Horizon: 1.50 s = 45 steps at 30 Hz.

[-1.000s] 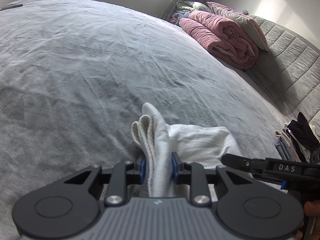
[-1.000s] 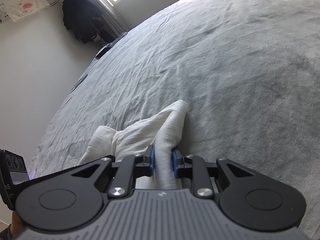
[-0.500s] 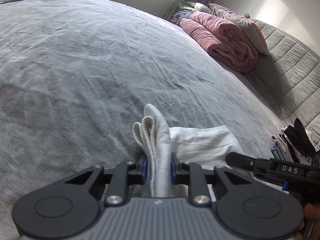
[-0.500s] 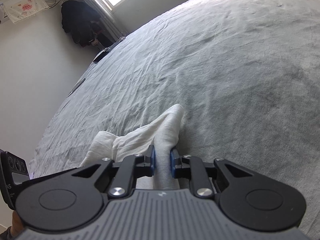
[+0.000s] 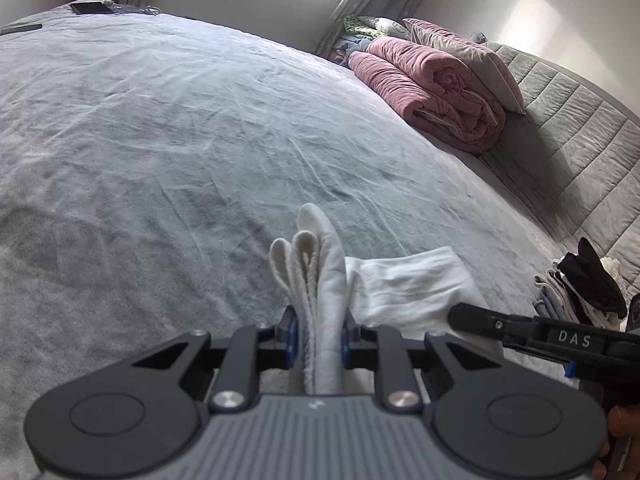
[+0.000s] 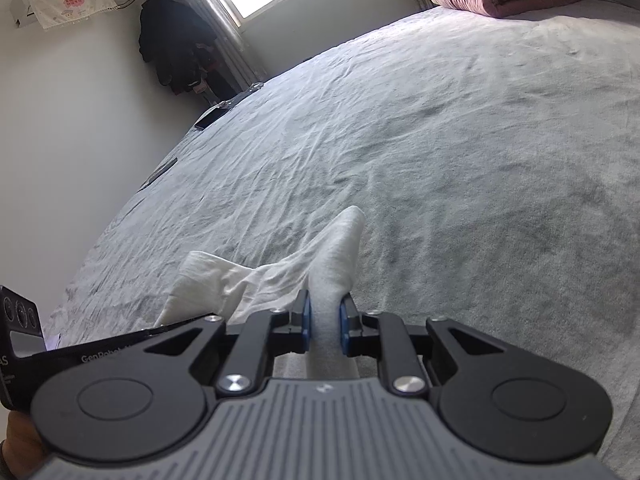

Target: Fold clothes

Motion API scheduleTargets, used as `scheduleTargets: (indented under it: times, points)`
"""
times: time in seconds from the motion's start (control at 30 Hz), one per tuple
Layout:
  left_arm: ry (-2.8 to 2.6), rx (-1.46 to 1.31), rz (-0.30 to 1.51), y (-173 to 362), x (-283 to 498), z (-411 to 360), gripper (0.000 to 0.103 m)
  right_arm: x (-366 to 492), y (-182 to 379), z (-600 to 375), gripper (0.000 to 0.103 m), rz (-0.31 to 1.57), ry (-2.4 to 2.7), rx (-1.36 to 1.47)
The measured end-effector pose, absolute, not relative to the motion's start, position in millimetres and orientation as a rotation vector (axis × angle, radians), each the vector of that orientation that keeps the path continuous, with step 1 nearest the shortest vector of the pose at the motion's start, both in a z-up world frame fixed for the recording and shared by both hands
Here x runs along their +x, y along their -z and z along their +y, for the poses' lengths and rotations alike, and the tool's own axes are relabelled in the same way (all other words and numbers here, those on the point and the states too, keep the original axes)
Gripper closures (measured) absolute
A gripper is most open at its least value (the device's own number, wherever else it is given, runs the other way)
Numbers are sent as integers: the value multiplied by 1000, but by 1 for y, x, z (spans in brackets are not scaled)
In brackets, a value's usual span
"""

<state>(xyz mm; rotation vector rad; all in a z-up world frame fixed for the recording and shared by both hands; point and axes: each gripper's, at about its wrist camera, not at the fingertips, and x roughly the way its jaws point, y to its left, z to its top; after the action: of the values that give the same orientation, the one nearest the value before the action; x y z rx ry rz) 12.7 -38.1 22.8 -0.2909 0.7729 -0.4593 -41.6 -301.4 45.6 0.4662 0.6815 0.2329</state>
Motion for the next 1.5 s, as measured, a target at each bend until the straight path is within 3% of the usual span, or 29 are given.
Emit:
scheduleTargets:
  times: [0.43, 1.5]
  points:
    - [509, -326, 664, -62, -10, -68, 84, -63, -83, -340, 86, 555, -196, 470]
    - [762, -360, 542, -161, -35, -281, 85, -136, -167, -513, 86, 142, 16, 393]
